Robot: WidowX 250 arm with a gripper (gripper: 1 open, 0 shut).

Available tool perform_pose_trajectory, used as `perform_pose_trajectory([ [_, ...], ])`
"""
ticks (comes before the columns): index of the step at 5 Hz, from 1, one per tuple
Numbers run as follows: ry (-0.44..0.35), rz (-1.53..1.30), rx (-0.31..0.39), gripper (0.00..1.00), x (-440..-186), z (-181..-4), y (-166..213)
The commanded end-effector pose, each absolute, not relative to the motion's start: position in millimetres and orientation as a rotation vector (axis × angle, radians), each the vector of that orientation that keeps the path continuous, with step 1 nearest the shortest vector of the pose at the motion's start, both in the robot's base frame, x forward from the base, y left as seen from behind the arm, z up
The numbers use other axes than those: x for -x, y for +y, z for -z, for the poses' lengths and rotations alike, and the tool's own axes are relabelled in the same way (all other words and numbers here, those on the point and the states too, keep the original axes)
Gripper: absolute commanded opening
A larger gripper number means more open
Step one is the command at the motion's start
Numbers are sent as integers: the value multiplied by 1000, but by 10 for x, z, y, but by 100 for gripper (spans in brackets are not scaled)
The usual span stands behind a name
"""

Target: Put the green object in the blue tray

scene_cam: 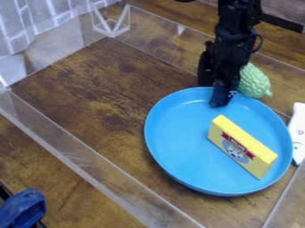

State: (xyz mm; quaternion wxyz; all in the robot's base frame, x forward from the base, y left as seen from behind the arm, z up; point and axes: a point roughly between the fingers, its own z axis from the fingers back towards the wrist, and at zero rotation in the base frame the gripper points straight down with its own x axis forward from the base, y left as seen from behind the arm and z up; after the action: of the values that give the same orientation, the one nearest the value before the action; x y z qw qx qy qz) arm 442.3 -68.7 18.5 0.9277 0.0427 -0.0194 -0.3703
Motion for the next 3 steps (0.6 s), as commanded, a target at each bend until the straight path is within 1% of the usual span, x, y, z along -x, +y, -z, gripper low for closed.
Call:
perform_pose_trajectory([
  [1,-41,801,-77,100,-4368,-100,-852],
  [3,-44,818,-67,100,-4352,-92,-910],
])
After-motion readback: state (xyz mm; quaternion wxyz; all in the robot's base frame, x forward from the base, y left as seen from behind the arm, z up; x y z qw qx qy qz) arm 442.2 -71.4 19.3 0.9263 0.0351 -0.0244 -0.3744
